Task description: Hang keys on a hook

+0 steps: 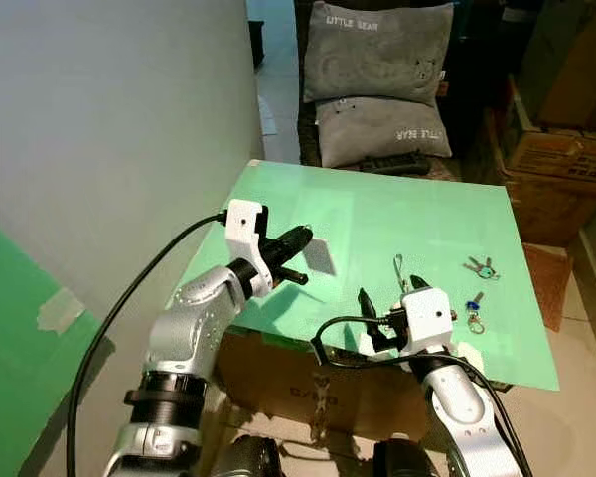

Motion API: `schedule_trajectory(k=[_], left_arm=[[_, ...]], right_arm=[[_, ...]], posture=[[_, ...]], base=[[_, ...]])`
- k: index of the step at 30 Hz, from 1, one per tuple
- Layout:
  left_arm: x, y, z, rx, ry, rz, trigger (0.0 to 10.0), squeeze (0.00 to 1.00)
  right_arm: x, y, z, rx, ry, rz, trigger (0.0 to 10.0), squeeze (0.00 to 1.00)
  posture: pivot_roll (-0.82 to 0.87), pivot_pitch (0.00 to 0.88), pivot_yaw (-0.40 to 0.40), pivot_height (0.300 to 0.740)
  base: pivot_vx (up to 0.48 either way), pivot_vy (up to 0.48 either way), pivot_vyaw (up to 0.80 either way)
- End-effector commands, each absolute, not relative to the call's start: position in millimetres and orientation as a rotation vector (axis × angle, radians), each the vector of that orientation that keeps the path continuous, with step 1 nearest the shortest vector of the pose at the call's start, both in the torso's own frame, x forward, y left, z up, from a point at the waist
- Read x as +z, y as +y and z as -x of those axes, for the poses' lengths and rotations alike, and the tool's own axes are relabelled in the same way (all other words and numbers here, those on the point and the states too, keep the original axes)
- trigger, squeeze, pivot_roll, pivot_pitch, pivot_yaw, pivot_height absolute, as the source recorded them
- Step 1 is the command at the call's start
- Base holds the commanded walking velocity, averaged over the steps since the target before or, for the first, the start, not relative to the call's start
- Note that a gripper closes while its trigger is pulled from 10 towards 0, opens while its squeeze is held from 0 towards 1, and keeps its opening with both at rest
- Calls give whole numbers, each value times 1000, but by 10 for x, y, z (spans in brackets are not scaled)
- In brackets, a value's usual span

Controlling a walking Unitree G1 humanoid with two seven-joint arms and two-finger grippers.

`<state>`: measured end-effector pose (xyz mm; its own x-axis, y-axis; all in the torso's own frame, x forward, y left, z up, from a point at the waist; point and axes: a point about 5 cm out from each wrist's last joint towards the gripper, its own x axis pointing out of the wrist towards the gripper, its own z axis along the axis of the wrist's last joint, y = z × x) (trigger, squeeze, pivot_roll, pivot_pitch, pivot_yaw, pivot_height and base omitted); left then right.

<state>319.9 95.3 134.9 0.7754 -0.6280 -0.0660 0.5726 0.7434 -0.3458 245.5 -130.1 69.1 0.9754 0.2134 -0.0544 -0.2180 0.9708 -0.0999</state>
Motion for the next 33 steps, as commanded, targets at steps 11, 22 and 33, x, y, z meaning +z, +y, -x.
schedule_trajectory(k=[11, 22, 33], left_arm=[[1438, 988, -3145, -431, 45, 263, 10000, 0], [1343, 1068, -3124, -318, 37, 213, 10000, 0], [1299, 1018, -3116, -382, 20, 97, 10000, 0]], right_arm=[[1080, -1423, -2756, 39, -47, -211, 10000, 0], [1116, -1503, -2828, 11, -50, -80, 10000, 0], [899, -1516, -2732, 11, 28, -76, 10000, 0]], posture=[[-111, 0, 77, 682], [-111, 0, 69, 697], [-125, 0, 78, 730]], base=[[0, 0, 0], [0, 0, 0], [0, 0, 0]])
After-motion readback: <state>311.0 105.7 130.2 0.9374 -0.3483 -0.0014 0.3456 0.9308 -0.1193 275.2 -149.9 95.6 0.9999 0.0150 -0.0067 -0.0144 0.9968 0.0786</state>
